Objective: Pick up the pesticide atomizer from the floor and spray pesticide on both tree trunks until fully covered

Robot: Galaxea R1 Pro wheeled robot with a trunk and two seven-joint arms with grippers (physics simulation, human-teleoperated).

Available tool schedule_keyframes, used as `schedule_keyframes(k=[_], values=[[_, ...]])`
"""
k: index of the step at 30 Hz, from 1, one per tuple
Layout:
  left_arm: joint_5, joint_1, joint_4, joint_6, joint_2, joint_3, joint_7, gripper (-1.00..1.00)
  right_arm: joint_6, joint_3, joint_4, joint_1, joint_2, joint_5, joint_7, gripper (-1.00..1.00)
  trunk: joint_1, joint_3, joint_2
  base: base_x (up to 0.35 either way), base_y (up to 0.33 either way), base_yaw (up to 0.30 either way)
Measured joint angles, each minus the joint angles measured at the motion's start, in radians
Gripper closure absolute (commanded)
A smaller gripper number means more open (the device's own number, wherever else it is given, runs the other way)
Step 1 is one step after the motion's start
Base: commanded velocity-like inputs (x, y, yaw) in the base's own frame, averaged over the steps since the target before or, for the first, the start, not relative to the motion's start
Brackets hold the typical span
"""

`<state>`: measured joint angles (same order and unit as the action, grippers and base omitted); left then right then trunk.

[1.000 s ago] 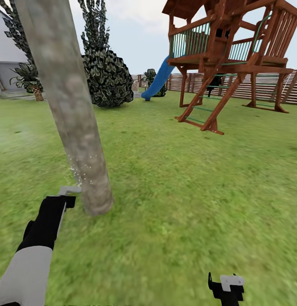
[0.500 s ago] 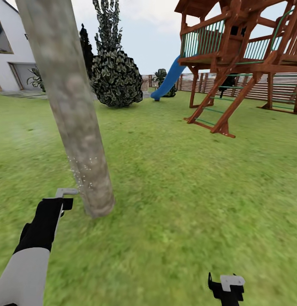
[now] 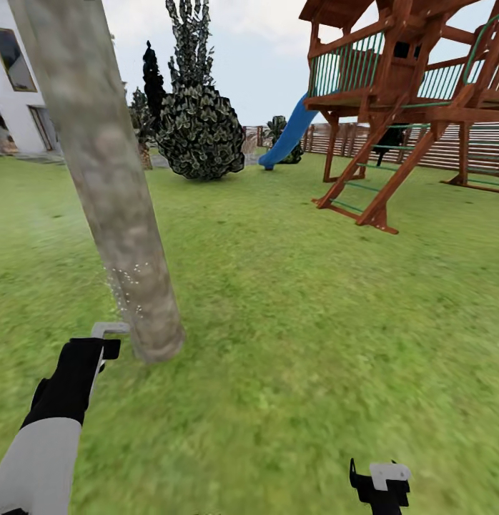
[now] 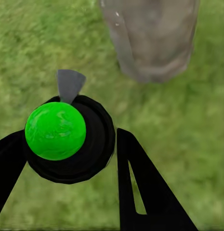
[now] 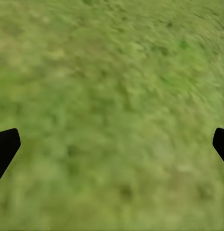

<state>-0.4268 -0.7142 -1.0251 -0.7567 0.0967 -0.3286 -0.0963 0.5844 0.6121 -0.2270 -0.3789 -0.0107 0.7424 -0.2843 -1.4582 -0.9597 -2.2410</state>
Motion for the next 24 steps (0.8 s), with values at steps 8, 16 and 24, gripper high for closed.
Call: schedule_keyframes(k=[8, 16, 24], values=[[0.001, -0.001, 0.002, -0.003, -0.014, 0.029, 0.001, 1.0, 0.0, 0.0, 0.0, 0.0, 0.0, 0.0, 0.0, -1.0, 0.0, 0.0, 0.0, 0.16, -0.236, 0.209], [0.005, 0.0, -0.002, -0.001, -0.007, 0.028, 0.001, 1.0, 0.0, 0.0, 0.0, 0.0, 0.0, 0.0, 0.001, -1.0, 0.0, 0.0, 0.0, 0.277, -0.148, 0.005], [-0.016, 0.002, 0.029, 0.001, -0.074, 0.03, 0.001, 1.0, 0.0, 0.0, 0.0, 0.0, 0.0, 0.0, 0.001, -1.0, 0.0, 0.0, 0.0, 0.28, -0.152, 0.0]])
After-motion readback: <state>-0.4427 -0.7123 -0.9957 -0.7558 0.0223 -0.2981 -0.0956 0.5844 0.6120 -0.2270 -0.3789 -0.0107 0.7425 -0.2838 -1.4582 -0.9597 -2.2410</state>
